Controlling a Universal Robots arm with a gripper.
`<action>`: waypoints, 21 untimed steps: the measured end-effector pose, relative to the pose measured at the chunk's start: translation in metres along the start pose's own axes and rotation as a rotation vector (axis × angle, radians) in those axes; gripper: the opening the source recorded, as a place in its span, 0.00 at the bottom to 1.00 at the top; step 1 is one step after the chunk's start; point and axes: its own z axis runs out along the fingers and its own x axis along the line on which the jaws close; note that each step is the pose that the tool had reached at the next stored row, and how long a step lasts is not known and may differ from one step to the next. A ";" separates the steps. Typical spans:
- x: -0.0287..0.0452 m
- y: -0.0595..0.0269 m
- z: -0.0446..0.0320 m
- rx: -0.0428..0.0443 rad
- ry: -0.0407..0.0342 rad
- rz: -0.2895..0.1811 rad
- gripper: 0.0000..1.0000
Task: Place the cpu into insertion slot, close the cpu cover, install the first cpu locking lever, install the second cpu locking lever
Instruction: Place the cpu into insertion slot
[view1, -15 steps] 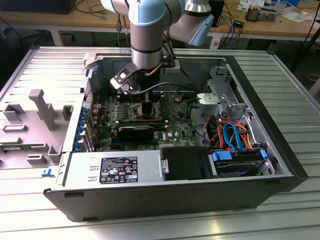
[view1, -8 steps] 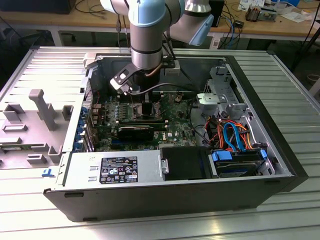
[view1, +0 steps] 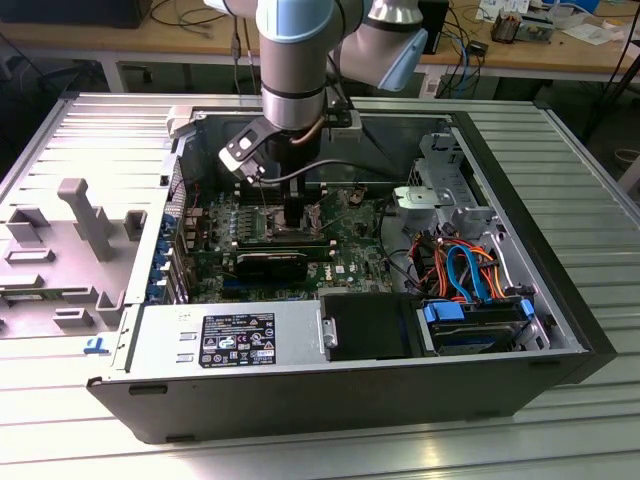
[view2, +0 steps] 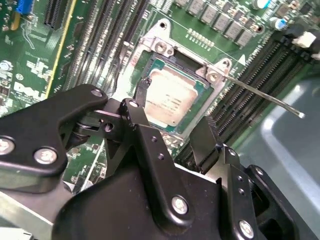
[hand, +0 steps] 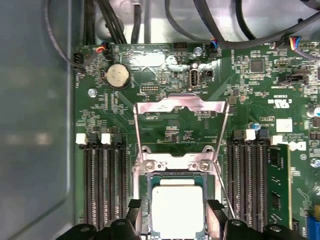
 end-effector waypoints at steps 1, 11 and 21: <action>0.0001 0.0002 -0.0001 0.0002 0.0138 0.000 0.62; 0.0035 0.0039 -0.0101 0.0054 -0.0755 -0.002 0.11; 0.0037 0.0043 -0.0193 0.0056 -0.0851 -0.004 0.11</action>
